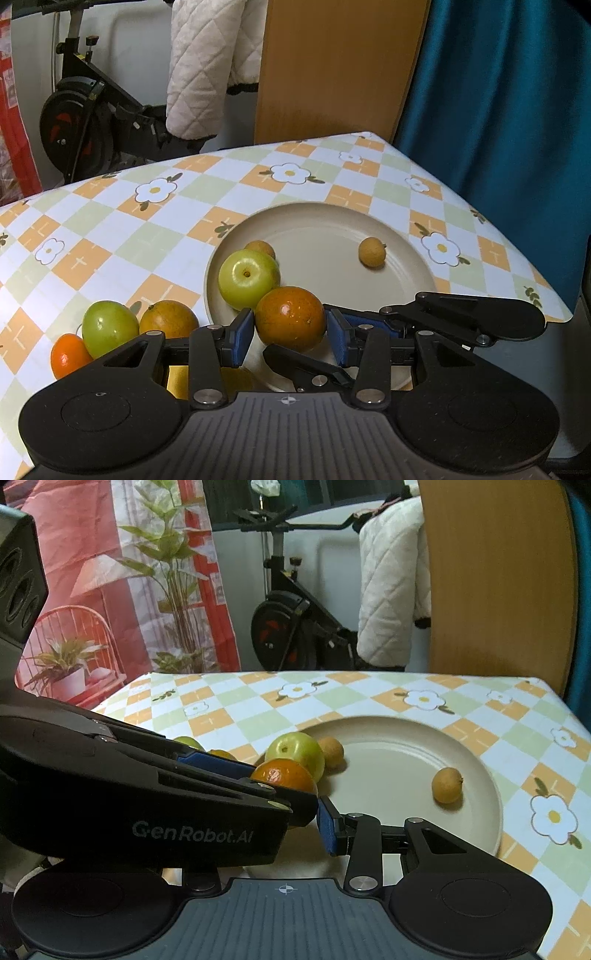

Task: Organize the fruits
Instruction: 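Carry the dark orange onto the beige plate and open the left gripper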

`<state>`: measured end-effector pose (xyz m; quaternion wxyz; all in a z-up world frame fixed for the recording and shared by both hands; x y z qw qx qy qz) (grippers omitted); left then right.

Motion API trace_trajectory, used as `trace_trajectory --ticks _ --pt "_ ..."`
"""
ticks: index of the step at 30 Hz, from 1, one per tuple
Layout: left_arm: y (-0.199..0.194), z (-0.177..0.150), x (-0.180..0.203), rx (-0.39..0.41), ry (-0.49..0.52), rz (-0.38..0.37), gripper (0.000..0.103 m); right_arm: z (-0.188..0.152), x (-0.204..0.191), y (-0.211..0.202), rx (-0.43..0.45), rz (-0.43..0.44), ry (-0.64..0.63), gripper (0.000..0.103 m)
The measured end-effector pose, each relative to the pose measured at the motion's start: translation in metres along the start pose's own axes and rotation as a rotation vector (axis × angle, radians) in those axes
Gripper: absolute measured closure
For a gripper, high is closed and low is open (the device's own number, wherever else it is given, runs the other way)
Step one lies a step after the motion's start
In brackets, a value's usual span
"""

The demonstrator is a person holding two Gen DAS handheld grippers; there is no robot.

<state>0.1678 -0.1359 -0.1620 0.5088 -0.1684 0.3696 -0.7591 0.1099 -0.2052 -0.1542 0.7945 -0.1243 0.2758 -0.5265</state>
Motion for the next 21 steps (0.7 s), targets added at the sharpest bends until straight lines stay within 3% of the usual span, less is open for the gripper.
trace_trajectory --ticks 8,21 --pt "0.009 -0.001 -0.002 -0.027 -0.011 0.022 0.058 -0.002 0.002 0.01 -0.028 -0.004 0.03 0.067" --pt "-0.015 0.004 -0.019 0.028 -0.071 0.036 0.058 0.006 -0.011 -0.006 -0.018 -0.023 0.021 0.066"
Point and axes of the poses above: each gripper's, at about its wrist camera, not at the fingertips, and y roughly the way its jaws point, x to its right, z to its top, the point moved 5 cm from there along y, roughly the way its jaws point, and after that the axes turned 15 degrees about z, right-handed, at the moved point
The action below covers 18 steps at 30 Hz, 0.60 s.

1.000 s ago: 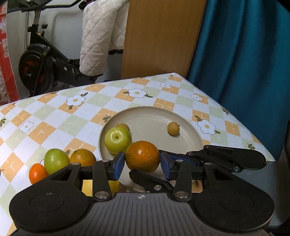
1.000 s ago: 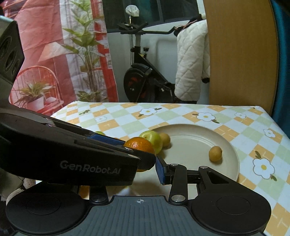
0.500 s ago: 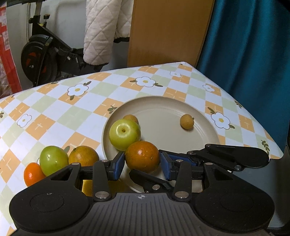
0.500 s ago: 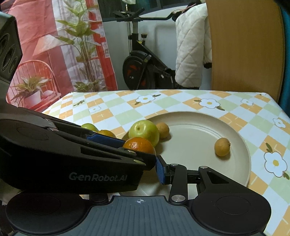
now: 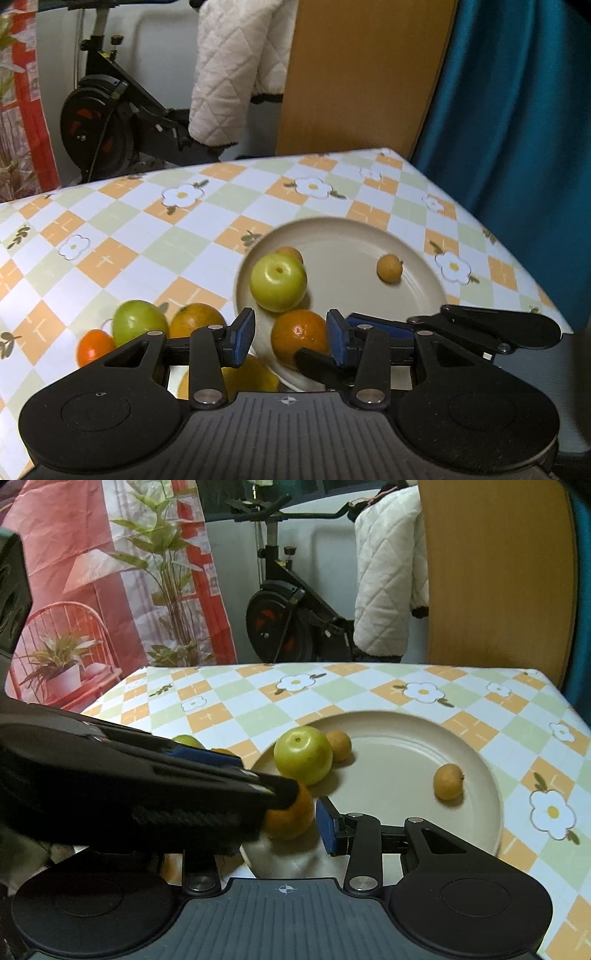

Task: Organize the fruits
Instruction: 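Carry the dark orange onto the beige plate and open the left gripper, then move the left gripper back toward the small bright orange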

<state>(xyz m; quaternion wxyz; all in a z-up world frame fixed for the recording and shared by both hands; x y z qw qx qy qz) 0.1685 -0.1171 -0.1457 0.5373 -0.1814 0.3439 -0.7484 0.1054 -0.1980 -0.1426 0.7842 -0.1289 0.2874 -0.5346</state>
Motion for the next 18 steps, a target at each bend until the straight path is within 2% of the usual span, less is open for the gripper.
trace_trajectory --ticks 9,18 --pt "-0.035 0.0 -0.011 0.07 -0.024 0.0 0.058 -0.004 -0.019 -0.022 0.045 -0.004 0.004 0.066" --pt "-0.06 -0.017 -0.034 0.116 -0.06 0.053 0.058 -0.015 -0.044 -0.034 0.061 0.012 -0.017 0.066"
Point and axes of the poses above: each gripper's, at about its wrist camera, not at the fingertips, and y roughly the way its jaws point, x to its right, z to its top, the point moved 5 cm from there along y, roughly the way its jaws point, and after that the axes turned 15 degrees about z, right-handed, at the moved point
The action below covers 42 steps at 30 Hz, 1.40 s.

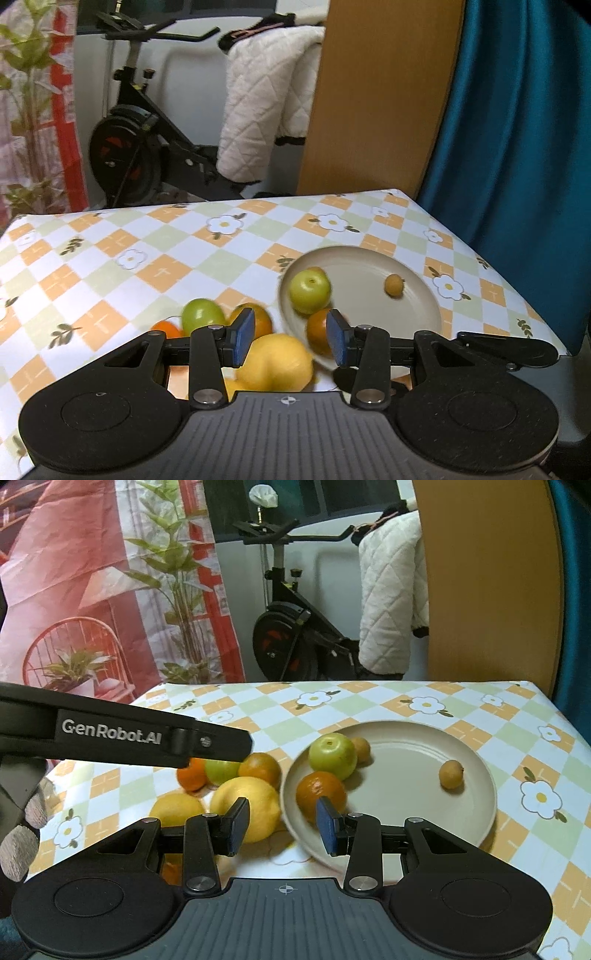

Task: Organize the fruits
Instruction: 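Move the left gripper back toward the small bright orange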

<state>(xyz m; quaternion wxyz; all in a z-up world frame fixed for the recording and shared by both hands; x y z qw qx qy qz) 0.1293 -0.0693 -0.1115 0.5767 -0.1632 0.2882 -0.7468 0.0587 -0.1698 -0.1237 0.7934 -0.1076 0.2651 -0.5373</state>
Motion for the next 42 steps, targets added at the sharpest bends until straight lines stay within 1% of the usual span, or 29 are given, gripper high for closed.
trace_trajectory --ticks 6,11,15,19,23,29,33,42 --pt "-0.014 -0.013 -0.017 0.009 -0.038 0.031 0.058 -0.007 -0.008 -0.003 -0.002 0.004 -0.01 0.066" --pt "-0.026 -0.026 -0.03 0.023 -0.048 0.059 0.058 -0.011 -0.011 -0.006 0.011 0.009 0.003 0.066" --pt "-0.026 -0.04 -0.041 -0.001 -0.1 0.082 0.058 -0.013 -0.015 -0.004 0.003 0.027 -0.002 0.066" --pt "-0.034 -0.052 -0.045 0.03 -0.1 0.102 0.058 -0.015 -0.017 -0.003 -0.009 0.018 -0.008 0.066" --pt "-0.038 -0.063 -0.052 0.016 -0.121 0.096 0.058 -0.02 -0.026 -0.002 -0.02 0.021 -0.023 0.066" --pt "-0.04 -0.069 -0.06 0.013 -0.145 0.088 0.058 -0.024 -0.037 -0.008 -0.015 0.02 -0.041 0.066" --pt "-0.039 -0.073 -0.059 0.015 -0.146 0.077 0.058 -0.022 -0.039 -0.014 -0.008 0.014 -0.053 0.066" --pt "-0.033 -0.079 -0.058 -0.008 -0.133 0.062 0.058 -0.029 -0.043 -0.008 -0.036 0.022 -0.065 0.066"
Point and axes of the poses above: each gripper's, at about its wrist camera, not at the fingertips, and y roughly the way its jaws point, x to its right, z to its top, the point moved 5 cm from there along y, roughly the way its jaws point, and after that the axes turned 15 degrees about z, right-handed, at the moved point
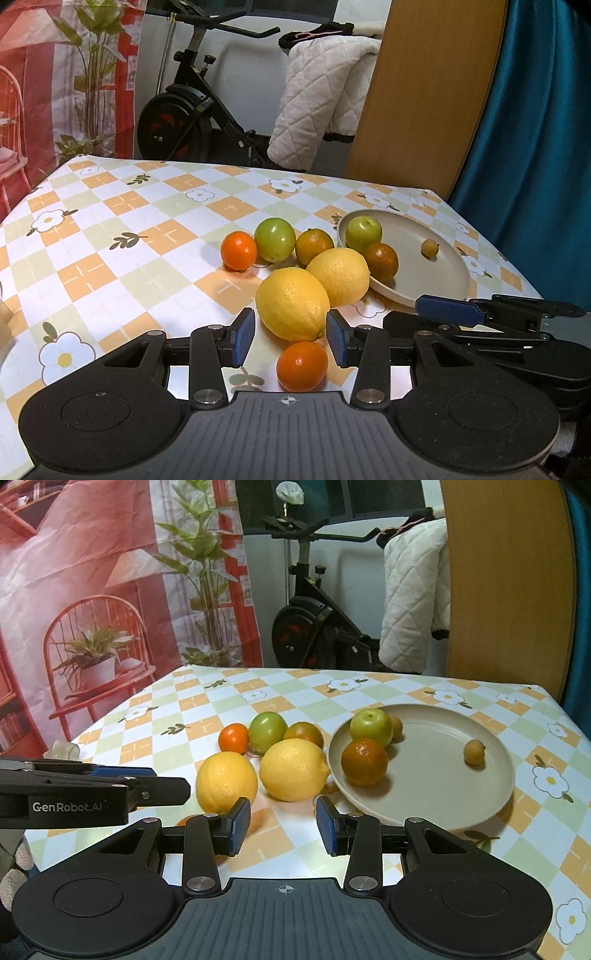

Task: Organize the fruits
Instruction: 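Move the left gripper back toward the small bright orange, then close the left gripper on the small bright orange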

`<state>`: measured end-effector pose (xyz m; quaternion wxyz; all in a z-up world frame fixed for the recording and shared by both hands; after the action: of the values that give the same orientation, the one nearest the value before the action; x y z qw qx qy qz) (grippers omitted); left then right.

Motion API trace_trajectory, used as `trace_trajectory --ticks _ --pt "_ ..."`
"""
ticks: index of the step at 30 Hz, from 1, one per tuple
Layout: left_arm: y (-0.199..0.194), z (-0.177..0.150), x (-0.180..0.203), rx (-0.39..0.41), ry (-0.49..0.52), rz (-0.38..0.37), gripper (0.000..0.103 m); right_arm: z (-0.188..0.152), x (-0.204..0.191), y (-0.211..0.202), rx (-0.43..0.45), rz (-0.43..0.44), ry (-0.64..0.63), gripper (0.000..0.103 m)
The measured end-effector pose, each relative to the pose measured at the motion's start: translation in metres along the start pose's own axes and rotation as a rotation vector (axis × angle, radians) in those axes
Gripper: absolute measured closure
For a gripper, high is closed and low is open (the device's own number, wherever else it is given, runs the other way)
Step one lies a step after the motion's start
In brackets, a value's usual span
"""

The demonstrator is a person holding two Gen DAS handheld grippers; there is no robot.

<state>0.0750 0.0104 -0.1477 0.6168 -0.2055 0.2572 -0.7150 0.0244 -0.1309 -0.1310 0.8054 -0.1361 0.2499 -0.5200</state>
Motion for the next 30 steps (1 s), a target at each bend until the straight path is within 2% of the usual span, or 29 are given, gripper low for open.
trace_trajectory --ticks 5,16,24,30 --pt "0.004 -0.002 -0.005 -0.012 -0.014 0.006 0.058 -0.003 -0.002 0.004 -0.014 0.004 -0.004 0.066" --pt "0.009 0.01 -0.037 -0.014 -0.116 0.03 0.058 -0.006 -0.004 0.014 -0.034 0.022 -0.008 0.066" --pt "0.013 0.002 -0.021 -0.041 -0.047 -0.02 0.058 -0.012 -0.018 0.028 -0.089 0.074 -0.031 0.066" --pt "0.018 -0.003 -0.022 -0.066 -0.05 -0.035 0.058 -0.015 -0.037 0.041 -0.125 0.123 -0.086 0.063"
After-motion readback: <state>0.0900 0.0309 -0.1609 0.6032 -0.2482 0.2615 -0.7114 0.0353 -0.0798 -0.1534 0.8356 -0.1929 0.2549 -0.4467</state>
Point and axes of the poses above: each gripper's, at about its wrist camera, not at the fingertips, and y roughly the way its jaws point, x to its right, z to its top, the point moved 5 cm from there along y, roughly the way its jaws point, and after that the axes turned 15 degrees about z, right-handed, at the moved point
